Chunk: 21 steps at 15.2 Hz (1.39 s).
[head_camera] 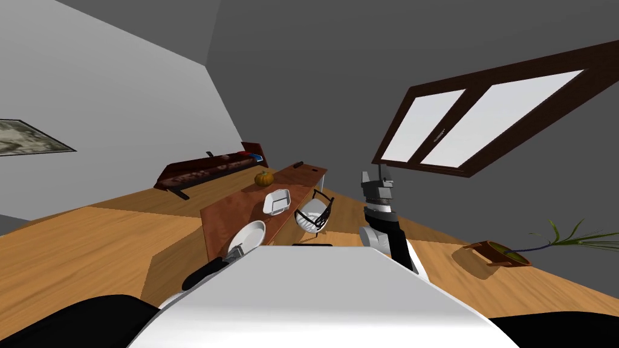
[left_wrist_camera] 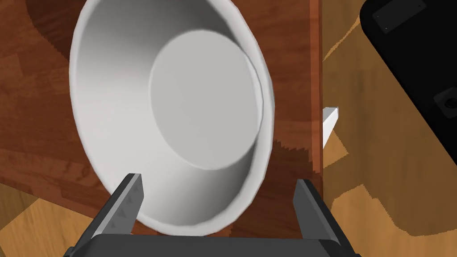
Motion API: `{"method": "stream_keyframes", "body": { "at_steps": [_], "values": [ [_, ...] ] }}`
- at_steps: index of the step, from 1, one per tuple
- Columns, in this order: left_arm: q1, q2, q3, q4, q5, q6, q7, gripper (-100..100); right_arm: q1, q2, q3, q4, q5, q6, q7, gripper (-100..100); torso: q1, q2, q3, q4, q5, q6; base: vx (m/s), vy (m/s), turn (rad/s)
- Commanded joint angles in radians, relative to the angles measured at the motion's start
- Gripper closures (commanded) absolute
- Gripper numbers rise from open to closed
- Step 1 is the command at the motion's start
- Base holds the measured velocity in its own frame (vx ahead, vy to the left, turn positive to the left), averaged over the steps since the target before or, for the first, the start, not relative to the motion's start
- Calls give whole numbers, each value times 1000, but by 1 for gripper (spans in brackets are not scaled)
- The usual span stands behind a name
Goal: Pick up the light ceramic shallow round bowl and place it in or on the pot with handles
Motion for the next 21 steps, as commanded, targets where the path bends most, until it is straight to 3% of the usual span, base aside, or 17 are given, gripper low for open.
{"method": "stream_keyframes", "body": {
  "at_steps": [1, 5, 11, 12, 13, 19, 20, 21],
  "values": [
    [5, -1, 6, 5, 5, 32, 7, -100, 0, 0, 0, 0, 0, 0, 0, 0, 0, 0, 0, 0, 0, 0, 99, -39, -36],
    [10, -3, 25, 22, 18, 112, 28, -100, 0, 0, 0, 0, 0, 0, 0, 0, 1, 1, 0, 0, 0, 0, 98, -31, -35],
    [13, -2, 42, 39, 29, 184, 47, -100, 0, 0, 0, 0, 0, 0, 0, 0, 0, 1, 0, 0, 0, 0, 88, -41, -26],
    [12, 1, 41, 37, 31, 169, 42, -100, 0, 0, 0, 0, 0, 0, 0, 0, 0, 1, 1, 0, 0, 0, 44, -17, -2],
    [-5, -3, 38, 70, 27, 155, 37, -100, 0, 0, 0, 0, 0, 0, 0, 0, 1, 3, 1, 0, 0, 0, 16, 1, 10],
    [-42, -12, 30, 146, 17, 110, 21, -100, 0, 0, 0, 0, 0, 0, 0, 0, 5, 8, 4, 2, 1, 0, -1, 19, 7],
    [-34, -11, 31, 127, 18, 122, 25, -100, 0, 0, 0, 0, 0, 0, 0, 0, 5, 8, 4, 2, 1, 0, -1, 10, 1],
    [-35, -11, 31, 131, 18, 119, 24, 100, 0, 0, 0, 0, 0, 0, 0, 0, 4, 8, 4, 2, 1, 0, 0, 0, 0]
  ]
}}
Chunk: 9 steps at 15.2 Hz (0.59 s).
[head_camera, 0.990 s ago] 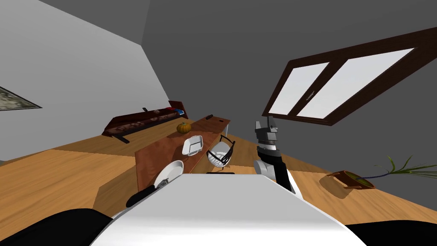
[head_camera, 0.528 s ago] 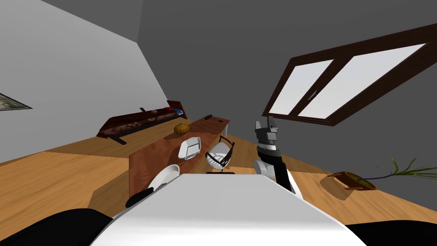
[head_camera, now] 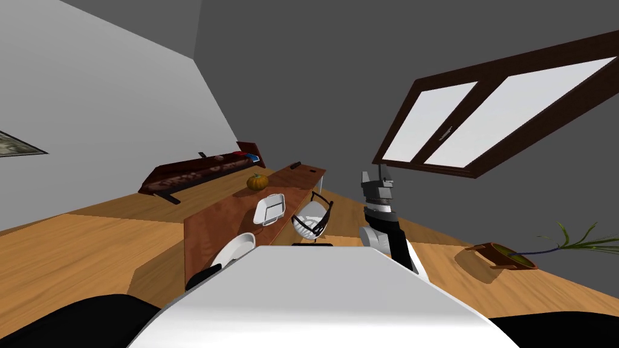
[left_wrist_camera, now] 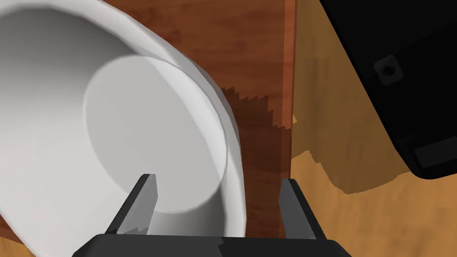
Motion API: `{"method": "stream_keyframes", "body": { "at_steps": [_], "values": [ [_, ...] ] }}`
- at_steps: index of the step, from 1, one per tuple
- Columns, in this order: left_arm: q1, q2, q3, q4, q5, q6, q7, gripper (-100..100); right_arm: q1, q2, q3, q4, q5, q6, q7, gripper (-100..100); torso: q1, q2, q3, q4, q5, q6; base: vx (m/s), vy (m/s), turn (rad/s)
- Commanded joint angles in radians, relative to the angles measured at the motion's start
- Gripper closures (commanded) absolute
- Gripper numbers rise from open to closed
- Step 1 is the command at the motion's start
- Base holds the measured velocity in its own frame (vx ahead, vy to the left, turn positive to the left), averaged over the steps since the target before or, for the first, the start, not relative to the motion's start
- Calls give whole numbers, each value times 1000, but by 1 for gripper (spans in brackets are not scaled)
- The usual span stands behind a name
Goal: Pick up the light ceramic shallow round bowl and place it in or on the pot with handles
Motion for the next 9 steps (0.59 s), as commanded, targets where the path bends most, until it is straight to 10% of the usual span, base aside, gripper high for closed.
{"method": "stream_keyframes", "body": {
  "at_steps": [1, 9],
  "values": [
    [0, 0, 0, 0, 0, 0, 0, 100, 0, 0, 0, 0, 0, 0, 0, 0, 0, 0, 0, 0, 0, 0, 0, 0, 0],
    [41, 11, 10, -83, 13, 50, 18, 100, 0, 0, 0, 0, 0, 0, 0, 0, -3, 2, 2, 2, -2, -1, 0, -11, -4]
  ]
}}
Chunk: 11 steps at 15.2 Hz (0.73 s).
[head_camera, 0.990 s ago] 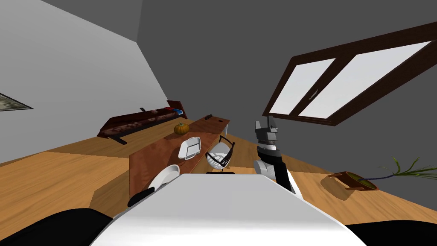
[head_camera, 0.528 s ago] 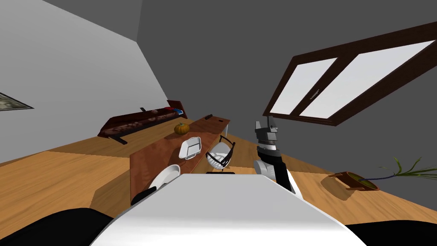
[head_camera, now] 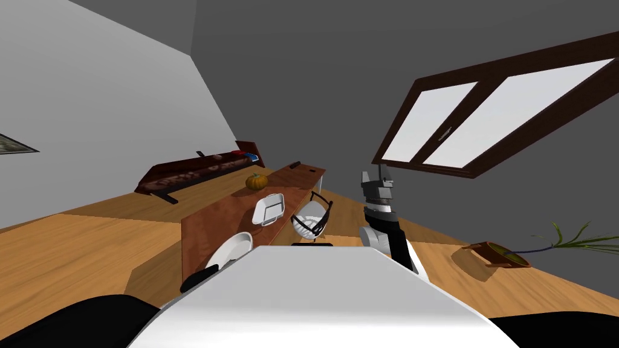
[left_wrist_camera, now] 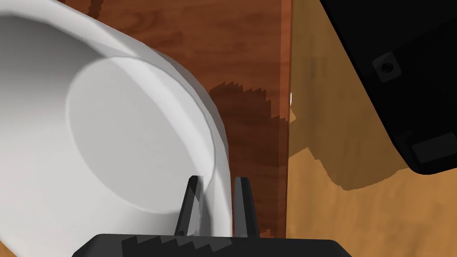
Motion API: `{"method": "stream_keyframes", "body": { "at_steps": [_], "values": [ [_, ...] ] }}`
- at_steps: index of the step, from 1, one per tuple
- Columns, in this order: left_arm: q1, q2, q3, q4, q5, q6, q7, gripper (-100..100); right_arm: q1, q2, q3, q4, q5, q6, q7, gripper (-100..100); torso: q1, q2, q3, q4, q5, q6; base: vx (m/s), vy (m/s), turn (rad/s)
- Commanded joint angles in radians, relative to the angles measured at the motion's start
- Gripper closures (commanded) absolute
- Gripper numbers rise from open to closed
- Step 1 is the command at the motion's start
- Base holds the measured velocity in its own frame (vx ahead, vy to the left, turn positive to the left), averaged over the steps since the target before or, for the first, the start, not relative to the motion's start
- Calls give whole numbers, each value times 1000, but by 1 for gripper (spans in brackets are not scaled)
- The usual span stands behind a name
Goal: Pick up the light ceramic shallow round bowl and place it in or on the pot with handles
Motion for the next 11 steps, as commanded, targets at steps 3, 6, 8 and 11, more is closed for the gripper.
{"method": "stream_keyframes", "body": {
  "at_steps": [3, 6, 8, 11],
  "values": [
    [9, 26, 11, -52, 25, 42, 13, 100, 0, 0, 0, 0, 0, 0, 0, 0, 0, 0, 0, 0, 0, 0, -1, -14, -56],
    [5, 58, 21, -91, 54, 79, 25, 100, 0, 0, 0, 0, 0, 0, 0, 0, 1, -2, -1, 0, 0, 2, 1, -6, -224],
    [3, 83, 28, -124, 77, 108, 35, 100, 0, 0, 0, 0, 0, 0, 0, 0, 0, -2, -1, 1, -1, 3, 2, -11, -244],
    [-1, 124, 39, -180, 115, 155, 54, 100, 0, 0, 0, 0, 0, 0, 0, 0, -3, -6, -1, 4, -2, 12, -15, -20, -225]
  ]
}}
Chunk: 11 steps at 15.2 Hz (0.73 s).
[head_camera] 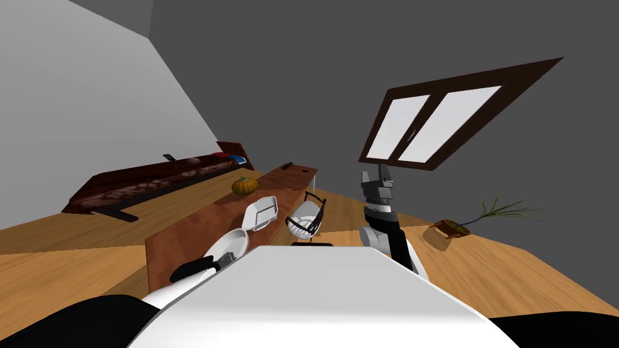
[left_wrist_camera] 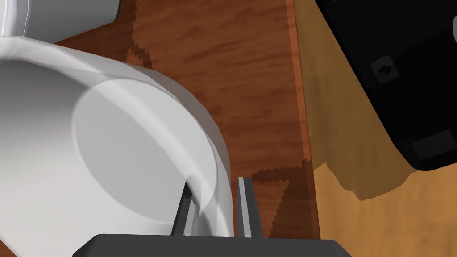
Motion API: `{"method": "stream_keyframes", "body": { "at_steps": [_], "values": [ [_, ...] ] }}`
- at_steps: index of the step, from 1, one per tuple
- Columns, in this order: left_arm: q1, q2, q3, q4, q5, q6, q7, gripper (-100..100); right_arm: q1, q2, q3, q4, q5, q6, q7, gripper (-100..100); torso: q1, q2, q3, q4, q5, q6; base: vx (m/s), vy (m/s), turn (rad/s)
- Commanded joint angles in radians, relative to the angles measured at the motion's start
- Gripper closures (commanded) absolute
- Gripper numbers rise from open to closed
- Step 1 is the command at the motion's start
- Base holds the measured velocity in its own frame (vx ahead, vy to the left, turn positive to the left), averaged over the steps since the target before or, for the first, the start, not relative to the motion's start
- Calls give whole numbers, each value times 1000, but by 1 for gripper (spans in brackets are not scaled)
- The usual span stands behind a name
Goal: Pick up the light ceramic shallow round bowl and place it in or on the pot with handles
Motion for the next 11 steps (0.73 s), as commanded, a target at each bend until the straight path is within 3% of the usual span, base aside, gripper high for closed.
{"method": "stream_keyframes", "body": {
  "at_steps": [1, 11],
  "values": [
    [-9, 19, 3, -35, 22, 12, 5, 100, 0, 0, 0, 0, 0, 0, 0, 0, 0, 0, 0, 0, 0, 0, -15, -19, -166],
    [-15, 112, 36, -147, 104, 114, 39, 100, 0, 0, 0, 0, 0, 0, 0, 0, -21, -51, -19, 14, -17, 46, 5, -13, -151]
  ]
}}
